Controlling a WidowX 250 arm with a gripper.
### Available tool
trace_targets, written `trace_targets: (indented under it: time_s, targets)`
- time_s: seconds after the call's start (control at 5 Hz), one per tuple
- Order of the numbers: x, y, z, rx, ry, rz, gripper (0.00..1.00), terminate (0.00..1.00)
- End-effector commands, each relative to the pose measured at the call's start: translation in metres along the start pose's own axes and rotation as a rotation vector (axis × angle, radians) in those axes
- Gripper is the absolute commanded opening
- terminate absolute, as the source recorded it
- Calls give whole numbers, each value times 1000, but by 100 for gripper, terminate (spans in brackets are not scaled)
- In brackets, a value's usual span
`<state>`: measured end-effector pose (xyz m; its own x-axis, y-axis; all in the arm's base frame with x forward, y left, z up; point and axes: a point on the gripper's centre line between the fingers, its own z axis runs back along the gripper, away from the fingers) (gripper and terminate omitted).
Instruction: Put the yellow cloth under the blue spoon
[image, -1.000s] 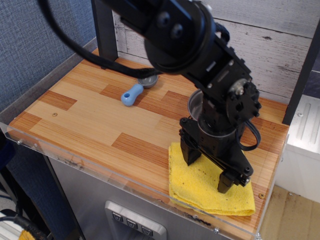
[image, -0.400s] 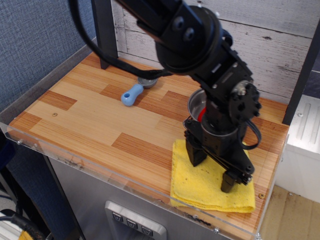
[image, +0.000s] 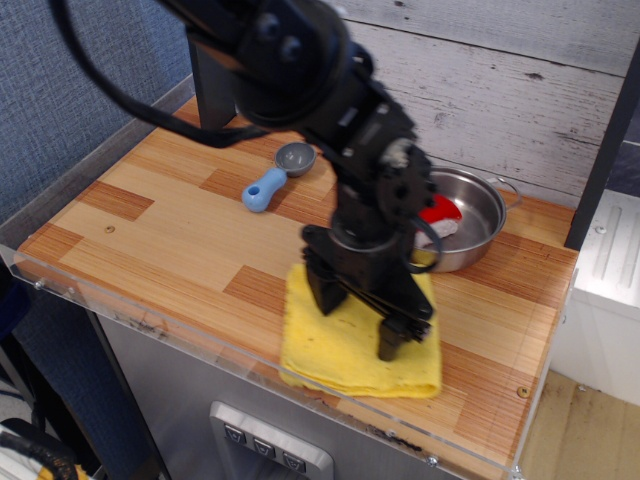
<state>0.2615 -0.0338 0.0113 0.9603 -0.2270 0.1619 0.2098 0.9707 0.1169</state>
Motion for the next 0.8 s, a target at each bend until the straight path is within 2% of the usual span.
trace_targets:
  time_s: [0.0, 0.6]
  targets:
    - [-9, 38, 9, 47, -36, 70, 100, 0]
    - [-6, 98, -3, 83, -12, 227, 100, 0]
